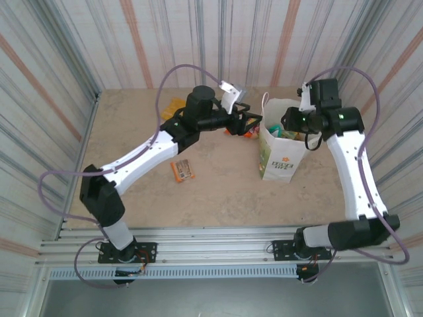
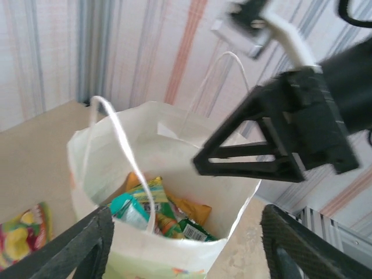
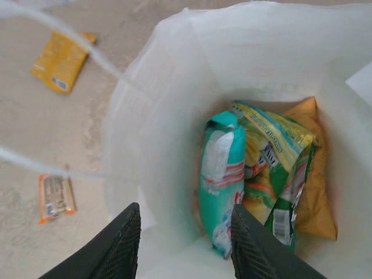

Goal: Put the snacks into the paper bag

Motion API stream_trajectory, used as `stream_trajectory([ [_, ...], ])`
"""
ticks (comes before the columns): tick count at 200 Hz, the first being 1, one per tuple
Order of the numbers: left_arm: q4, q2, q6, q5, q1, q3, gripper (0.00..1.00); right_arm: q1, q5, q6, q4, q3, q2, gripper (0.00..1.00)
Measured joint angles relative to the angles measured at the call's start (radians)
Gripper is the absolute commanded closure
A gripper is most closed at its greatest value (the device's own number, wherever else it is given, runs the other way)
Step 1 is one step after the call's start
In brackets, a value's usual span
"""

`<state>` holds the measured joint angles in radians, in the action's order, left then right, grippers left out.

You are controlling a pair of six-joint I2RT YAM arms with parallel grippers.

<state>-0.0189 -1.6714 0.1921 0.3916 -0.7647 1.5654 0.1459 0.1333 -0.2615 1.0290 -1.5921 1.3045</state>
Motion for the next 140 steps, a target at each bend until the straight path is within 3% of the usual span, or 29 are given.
stream_trajectory([
  [62,-0.098,0.167,0.049,-0.126,0.098,-0.192,0.23,0.105,0.074,-0.070,-0.131,0.274,-0.317,0.57],
  [115,-0.160,0.131,0.101,-0.119,0.190,-0.256,0.27,0.220,0.088,-0.102,-0.229,0.407,-0.470,0.56],
  [140,-0.192,0.061,0.101,-0.094,0.210,-0.233,0.28,0.323,0.069,-0.101,-0.265,0.473,-0.532,0.55],
])
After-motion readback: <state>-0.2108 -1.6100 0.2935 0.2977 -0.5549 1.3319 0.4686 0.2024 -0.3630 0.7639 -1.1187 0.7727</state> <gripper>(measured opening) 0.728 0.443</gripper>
